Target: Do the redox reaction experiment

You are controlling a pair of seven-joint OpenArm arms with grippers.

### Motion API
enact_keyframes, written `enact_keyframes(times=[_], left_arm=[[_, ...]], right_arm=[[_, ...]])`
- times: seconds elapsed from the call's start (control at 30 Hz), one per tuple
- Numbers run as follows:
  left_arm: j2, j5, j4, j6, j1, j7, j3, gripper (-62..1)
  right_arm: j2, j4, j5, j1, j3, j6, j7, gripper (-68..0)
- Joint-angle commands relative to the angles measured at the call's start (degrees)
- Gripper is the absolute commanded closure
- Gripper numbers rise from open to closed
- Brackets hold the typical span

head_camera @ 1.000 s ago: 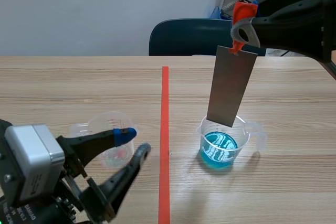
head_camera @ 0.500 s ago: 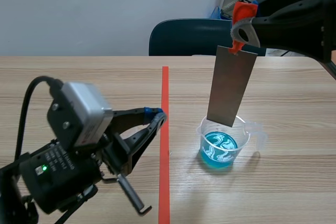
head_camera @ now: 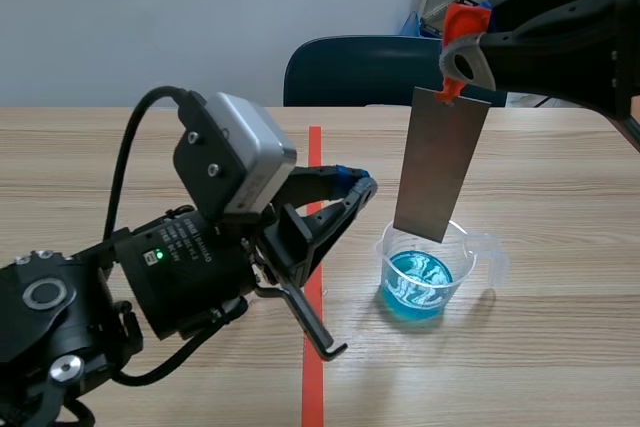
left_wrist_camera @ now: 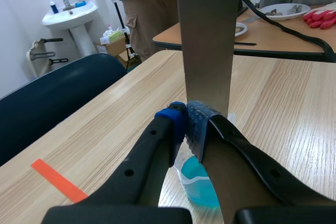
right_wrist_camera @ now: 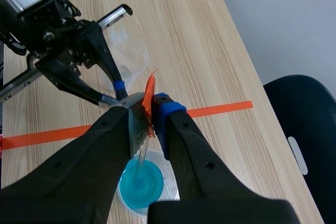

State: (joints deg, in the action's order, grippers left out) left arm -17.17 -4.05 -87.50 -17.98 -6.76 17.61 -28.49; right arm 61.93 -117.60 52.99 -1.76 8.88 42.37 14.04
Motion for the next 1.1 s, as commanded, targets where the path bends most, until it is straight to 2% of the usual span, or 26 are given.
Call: enact_keyframes(times=[0.0, 0.17, 0.53, 0.7, 1.07], left_arm=[[0.35, 0.42, 0.81, 0.74, 0.85, 0.55, -0.79, -2.7], [1.27, 0.44, 3.69, 2.10, 2.73, 0.52, -2.71, -2.7], [7.02, 0.42, 10.80, 3.96, 4.11, 0.52, -3.06, -2.7], [8.70, 0.42, 11.67, 5.84, 4.11, 0.55, -3.06, -2.7], [9.51, 0.37, 11.76, 6.27, 4.57, 0.50, -3.06, -2.7]], right_arm=[[0.59, -0.37, 0.59, 0.79, -0.70, 0.35, -0.83, -0.6], [0.59, -0.37, 0.59, 0.79, -0.70, 0.35, -0.83, -0.6], [0.59, -0.37, 0.59, 0.79, -0.70, 0.35, -0.83, -0.6], [0.59, -0.37, 0.59, 0.79, -0.70, 0.35, -0.83, -0.6], [0.59, -0.37, 0.59, 0.79, -0.70, 0.35, -0.83, -0.6]])
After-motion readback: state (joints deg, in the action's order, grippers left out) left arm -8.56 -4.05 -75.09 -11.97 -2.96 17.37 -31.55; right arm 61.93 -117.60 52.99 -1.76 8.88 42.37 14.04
